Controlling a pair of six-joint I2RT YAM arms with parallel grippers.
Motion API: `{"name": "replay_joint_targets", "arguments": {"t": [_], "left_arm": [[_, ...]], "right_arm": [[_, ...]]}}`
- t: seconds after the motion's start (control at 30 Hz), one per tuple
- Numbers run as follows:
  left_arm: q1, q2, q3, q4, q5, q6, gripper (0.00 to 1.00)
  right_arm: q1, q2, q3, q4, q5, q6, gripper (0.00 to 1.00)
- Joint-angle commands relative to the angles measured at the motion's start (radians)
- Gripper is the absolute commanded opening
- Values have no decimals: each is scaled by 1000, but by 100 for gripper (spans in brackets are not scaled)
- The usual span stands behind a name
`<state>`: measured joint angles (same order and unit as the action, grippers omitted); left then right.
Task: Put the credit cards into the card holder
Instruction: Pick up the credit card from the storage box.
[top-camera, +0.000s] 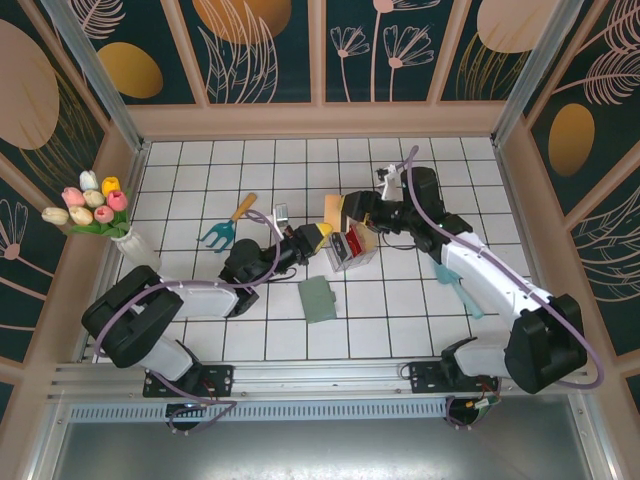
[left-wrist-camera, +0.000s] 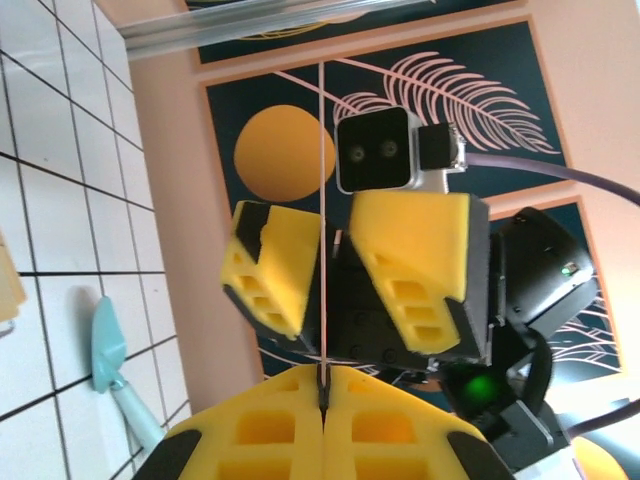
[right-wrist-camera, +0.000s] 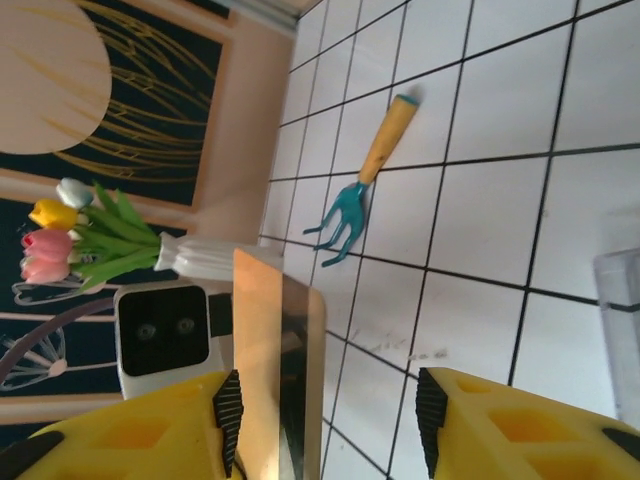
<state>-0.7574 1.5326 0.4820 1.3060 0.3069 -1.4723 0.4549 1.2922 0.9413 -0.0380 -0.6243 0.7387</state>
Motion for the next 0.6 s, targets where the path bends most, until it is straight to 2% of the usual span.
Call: {"name": "replay_joint_targets", "arguments": {"t": [0.0, 0.17, 0.27, 0.3, 0.33, 0.37, 0.43, 0.5, 0.53, 0.57], "left_arm": [[10, 18, -16, 119, 12, -58, 0], [10, 33, -30, 144, -2, -75, 0], [10, 41, -34, 144, -2, -82, 0], [10, 43, -35, 140, 0, -83, 0], [9, 43, -35, 131, 3, -82, 5], [10, 42, -37, 113, 5, -78, 20], [9, 25, -43, 52, 6, -62, 29], [9, -10, -56, -59, 2, -28, 52], [10, -45, -64, -150, -10, 7, 58], [7, -90, -71, -264, -32, 54, 59]], "right_arm": [[-15, -8, -28, 109, -104, 29, 44], [-28, -27, -40, 99, -120, 22, 25], [-31, -47, -51, 95, -117, 13, 7], [-32, -53, -55, 93, -118, 8, 5], [-32, -57, -58, 88, -117, 3, 5], [-32, -64, -59, 71, -115, -6, 4], [-33, -76, -61, 39, -103, -34, 3], [-32, -93, -63, -30, -53, -76, 1], [-26, -101, -62, -83, -2, -106, 2], [-13, -109, -61, -147, 71, -146, 2]]}}
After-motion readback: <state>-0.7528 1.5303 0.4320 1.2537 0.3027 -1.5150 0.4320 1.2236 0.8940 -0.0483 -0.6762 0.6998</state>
